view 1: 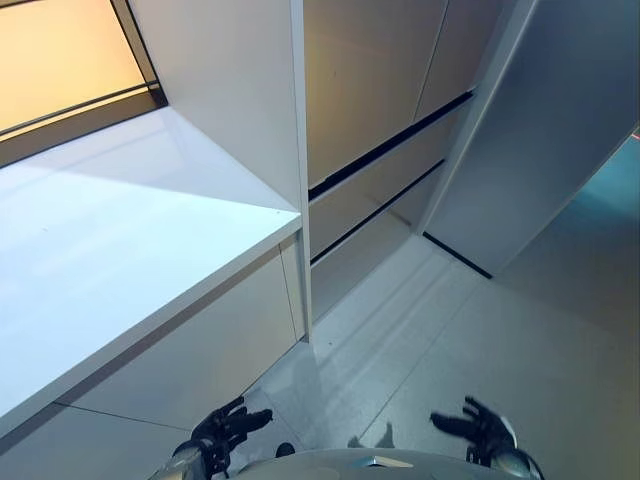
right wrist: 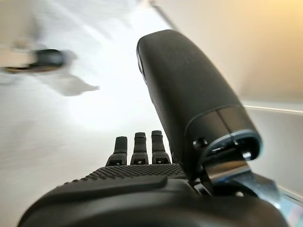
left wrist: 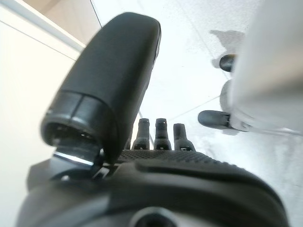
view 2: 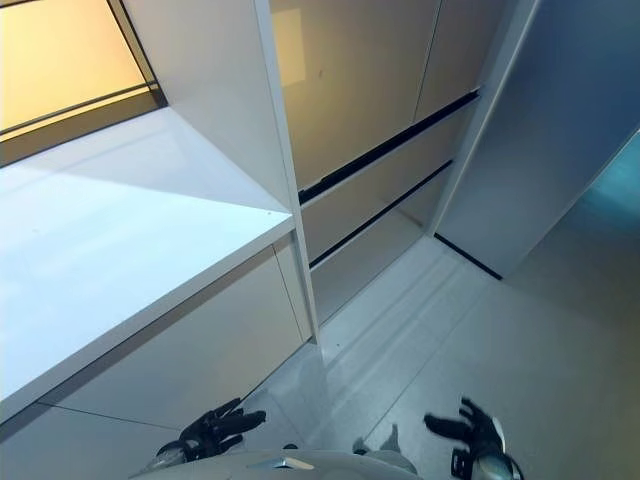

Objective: Put drinks into fridge and close the fridge

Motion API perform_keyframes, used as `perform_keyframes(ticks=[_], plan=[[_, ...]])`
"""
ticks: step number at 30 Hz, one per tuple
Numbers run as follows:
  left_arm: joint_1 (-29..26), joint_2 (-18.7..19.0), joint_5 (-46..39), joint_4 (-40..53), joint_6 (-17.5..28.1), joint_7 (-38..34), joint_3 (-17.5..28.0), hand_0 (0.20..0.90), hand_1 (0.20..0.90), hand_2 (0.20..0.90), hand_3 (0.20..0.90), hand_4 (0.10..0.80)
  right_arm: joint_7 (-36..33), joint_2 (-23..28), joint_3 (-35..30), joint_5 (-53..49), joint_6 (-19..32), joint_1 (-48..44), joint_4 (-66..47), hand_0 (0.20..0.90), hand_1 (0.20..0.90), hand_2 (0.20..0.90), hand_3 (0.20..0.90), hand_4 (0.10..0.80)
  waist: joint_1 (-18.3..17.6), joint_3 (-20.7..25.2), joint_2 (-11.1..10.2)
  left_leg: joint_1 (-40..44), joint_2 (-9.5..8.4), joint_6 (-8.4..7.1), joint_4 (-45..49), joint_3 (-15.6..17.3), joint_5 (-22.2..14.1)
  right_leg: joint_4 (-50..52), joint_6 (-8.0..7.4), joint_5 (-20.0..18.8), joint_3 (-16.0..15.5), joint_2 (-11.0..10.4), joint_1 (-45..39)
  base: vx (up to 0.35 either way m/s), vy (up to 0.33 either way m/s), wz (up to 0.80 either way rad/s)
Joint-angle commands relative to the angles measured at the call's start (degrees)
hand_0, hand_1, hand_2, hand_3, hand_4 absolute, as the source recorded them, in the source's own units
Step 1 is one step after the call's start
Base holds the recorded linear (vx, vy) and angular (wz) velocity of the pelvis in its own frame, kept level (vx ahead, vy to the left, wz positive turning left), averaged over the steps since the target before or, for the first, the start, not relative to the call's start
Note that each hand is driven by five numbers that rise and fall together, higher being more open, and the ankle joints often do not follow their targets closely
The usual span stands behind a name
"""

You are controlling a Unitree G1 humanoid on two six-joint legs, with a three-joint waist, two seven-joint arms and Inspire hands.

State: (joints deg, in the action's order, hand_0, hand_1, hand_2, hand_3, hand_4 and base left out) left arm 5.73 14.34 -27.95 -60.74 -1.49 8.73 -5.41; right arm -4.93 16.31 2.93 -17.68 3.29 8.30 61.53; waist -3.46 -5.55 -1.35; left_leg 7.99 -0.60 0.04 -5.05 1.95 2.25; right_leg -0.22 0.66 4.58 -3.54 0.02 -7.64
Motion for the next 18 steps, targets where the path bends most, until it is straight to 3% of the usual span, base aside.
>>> perform_keyframes(ticks=[1, 5, 9, 18], plan=[[-2.8, 0.8, 2.5, -2.7, 3.4, 2.0, -0.9, 0.900, 0.900, 0.900, 0.900, 0.800, 4.2, -0.2, 1.3, 2.9, -0.1, -3.4, 1.8, 0.900, 0.900, 0.900, 0.900, 0.800, 0.8, -1.0, -0.7, -1.3, -2.16, 2.57, 3.3, 1.6, -5.3, 0.4, -2.51, -4.3, 0.7, 0.3, 3.1, -0.033, -0.013, 0.01], [-3.2, 0.2, 2.0, -6.5, 3.6, -0.3, -0.4, 0.900, 0.900, 0.900, 0.900, 0.800, 8.5, -1.5, 1.7, 2.0, -3.8, -3.6, 7.2, 0.900, 0.900, 0.900, 0.900, 0.800, 1.0, -1.1, -0.8, -1.0, -2.11, 2.54, 3.2, 1.4, -5.4, 0.4, -2.56, -4.0, 0.9, 0.4, 2.7, -0.002, 0.000, -0.01], [-3.8, -0.3, 4.1, -8.2, 3.9, 1.3, -0.7, 0.900, 0.900, 0.900, 0.900, 0.800, 8.5, -1.6, 3.0, 4.6, -7.0, -3.8, 10.9, 0.900, 0.900, 0.900, 0.900, 0.800, 1.2, -0.9, -0.5, -0.7, -2.14, 2.48, 3.1, 1.0, -5.5, 0.2, -2.60, -3.9, 0.7, 0.4, 2.4, -0.001, 0.001, -0.01], [-4.2, -0.9, 4.3, -8.2, 2.8, 1.2, -2.2, 0.900, 0.900, 0.900, 0.900, 0.800, 8.6, -1.8, 4.1, 4.9, -7.9, -4.2, 11.3, 0.900, 0.900, 0.900, 0.900, 0.800, 1.3, -0.3, -0.5, -0.4, -2.38, 2.54, 2.7, 0.4, -5.6, 0.1, -2.82, -3.7, 0.7, 0.3, 2.1, 0.000, 0.000, 0.00]])
